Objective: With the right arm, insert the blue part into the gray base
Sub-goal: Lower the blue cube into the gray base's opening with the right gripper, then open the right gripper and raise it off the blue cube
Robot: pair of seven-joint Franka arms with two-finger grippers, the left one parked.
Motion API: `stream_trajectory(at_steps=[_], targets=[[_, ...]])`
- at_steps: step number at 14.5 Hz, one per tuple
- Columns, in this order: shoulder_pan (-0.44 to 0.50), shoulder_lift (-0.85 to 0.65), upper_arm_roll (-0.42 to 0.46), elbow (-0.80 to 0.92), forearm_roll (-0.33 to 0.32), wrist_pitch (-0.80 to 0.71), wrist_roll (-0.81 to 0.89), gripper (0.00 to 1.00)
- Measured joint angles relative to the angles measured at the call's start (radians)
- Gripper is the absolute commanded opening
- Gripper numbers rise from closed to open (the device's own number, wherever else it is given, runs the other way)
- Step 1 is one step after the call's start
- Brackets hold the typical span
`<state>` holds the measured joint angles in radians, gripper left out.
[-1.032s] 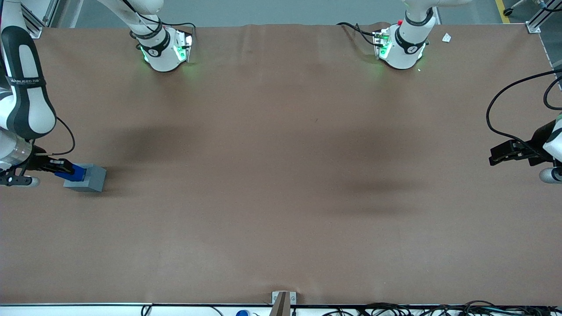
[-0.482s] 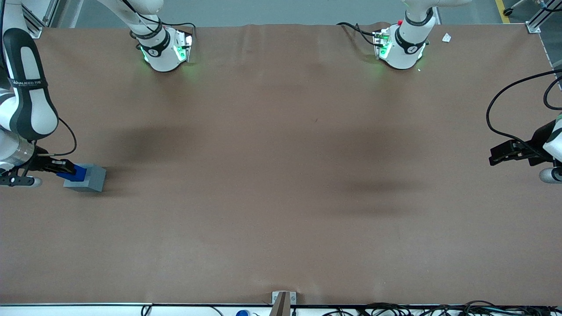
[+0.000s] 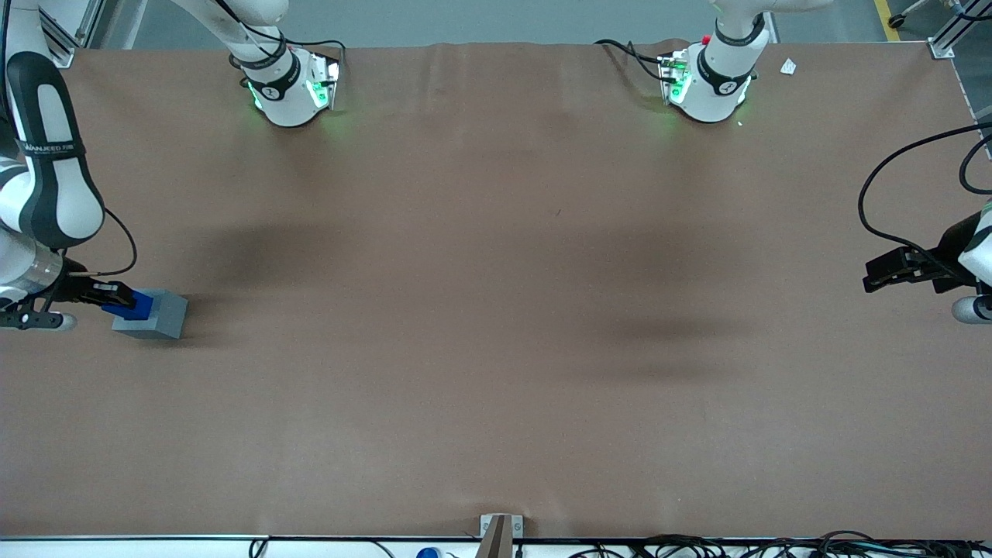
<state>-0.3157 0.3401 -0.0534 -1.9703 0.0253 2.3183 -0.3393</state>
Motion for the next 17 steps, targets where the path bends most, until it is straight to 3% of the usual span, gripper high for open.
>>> stream_trajectory(at_steps=[5,6,8,10,17], targets=[[-0.001,0.001,0.0,-0.001,0.002,0.001,0.0,0.15],[-0.002,0.001,0.0,-0.001,0.002,0.002,0.0,0.21],[-0.003,0.001,0.0,-0.001,0.003,0.003,0.0,0.44],[-0.003,0.002,0.0,-0.001,0.003,0.003,0.0,0.55],[-0.003,0.002,0.0,-0.001,0.004,0.004,0.0,0.66]])
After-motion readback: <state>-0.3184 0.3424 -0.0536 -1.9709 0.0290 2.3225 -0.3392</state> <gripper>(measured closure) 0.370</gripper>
